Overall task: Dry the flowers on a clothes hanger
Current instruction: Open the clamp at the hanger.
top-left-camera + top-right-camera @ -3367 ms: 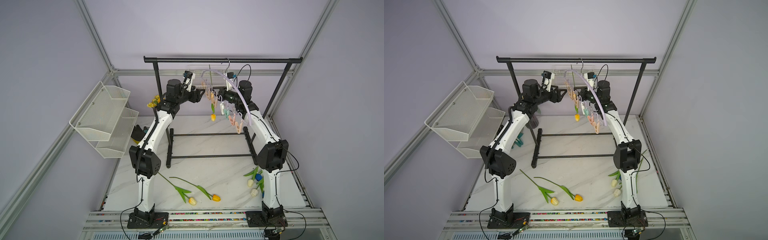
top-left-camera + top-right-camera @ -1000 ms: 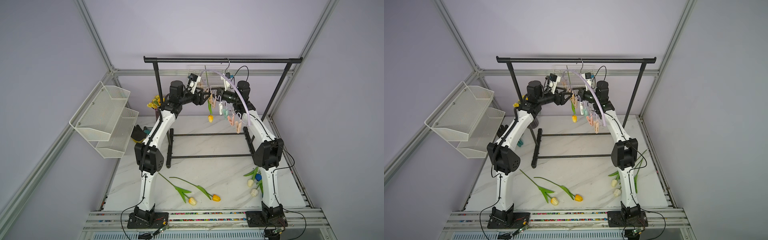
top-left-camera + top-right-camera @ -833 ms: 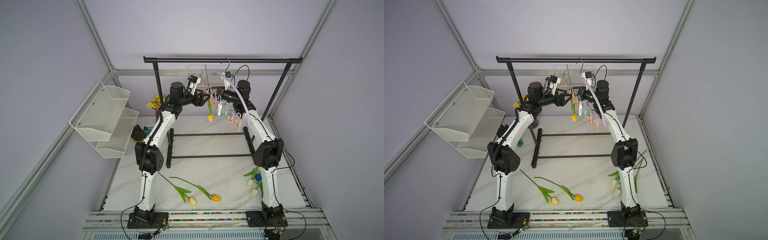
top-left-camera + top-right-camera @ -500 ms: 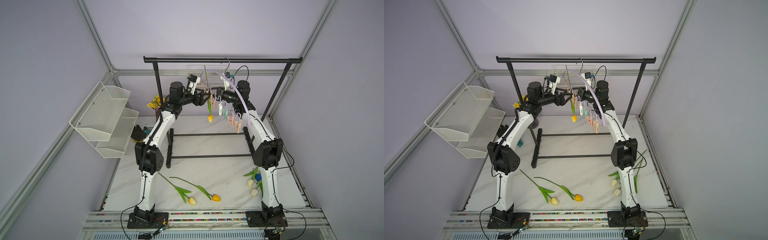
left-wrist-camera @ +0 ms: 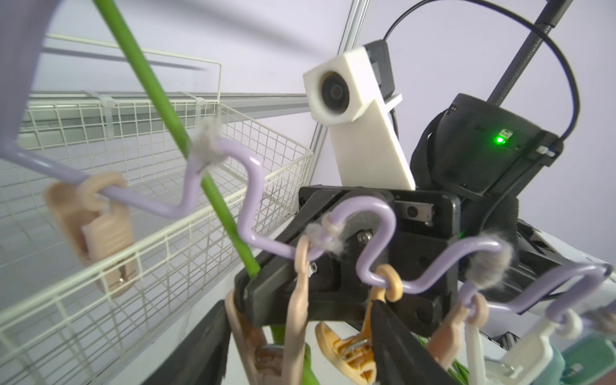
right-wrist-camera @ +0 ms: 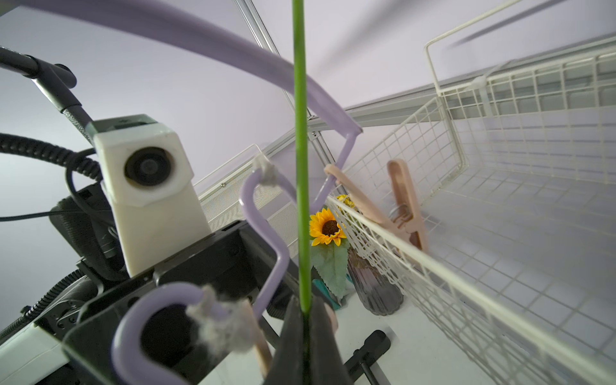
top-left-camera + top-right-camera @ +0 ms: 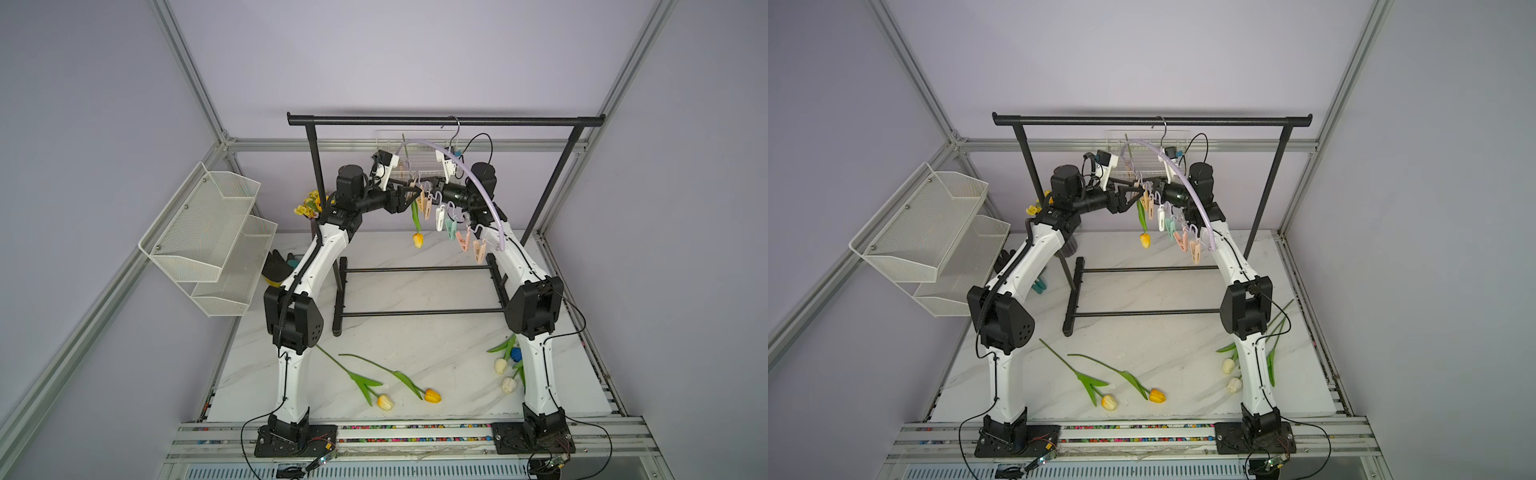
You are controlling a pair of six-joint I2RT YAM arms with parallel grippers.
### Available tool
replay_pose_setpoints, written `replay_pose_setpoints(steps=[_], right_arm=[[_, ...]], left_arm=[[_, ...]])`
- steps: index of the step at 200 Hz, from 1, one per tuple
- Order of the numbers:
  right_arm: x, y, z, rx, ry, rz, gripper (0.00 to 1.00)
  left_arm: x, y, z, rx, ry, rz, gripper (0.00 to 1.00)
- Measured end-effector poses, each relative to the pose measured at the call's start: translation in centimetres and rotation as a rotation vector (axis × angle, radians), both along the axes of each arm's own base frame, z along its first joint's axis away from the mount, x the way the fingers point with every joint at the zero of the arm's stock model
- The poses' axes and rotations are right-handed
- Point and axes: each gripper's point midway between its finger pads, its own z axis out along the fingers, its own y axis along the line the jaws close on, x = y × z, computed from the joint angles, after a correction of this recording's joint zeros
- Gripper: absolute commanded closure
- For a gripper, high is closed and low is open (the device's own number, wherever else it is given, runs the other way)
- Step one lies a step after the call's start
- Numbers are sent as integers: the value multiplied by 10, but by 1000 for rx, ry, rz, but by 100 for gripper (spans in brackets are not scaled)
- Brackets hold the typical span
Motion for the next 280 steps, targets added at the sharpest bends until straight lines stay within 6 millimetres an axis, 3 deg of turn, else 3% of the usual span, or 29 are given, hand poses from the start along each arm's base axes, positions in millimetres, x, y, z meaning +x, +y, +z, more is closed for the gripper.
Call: replay_pose_setpoints(steps=[37,79,97,109,122,187,203,243,280], right_arm=[[0,0,0,0,-2,-1,100],[0,0,1,2,-5,-3,100],[0,0,1,2,-6,-2,100],[0,0,1,2,-6,-3,100],[0,0,1,2,-6,-3,100],[6,-2,-9,-8,10,-27,100],[11,-6,-17,-22,21,-64,100],[15,-20,-11,-50,13,-182,100],[28,-31,-14,-72,14,-287,100]], left_arm=[[-1,3,8,-15,3,4,32],[-7,4,29,-37,-22,-5,44],[-8,4,32,-40,-29,-5,44],[-8,4,31,-38,-27,-5,38],[-7,5,29,-33,-18,3,30],[4,11,19,-23,6,69,28],[7,11,3,-16,35,76,28],[12,10,-30,-6,117,88,29],[10,9,-22,-29,104,86,29]])
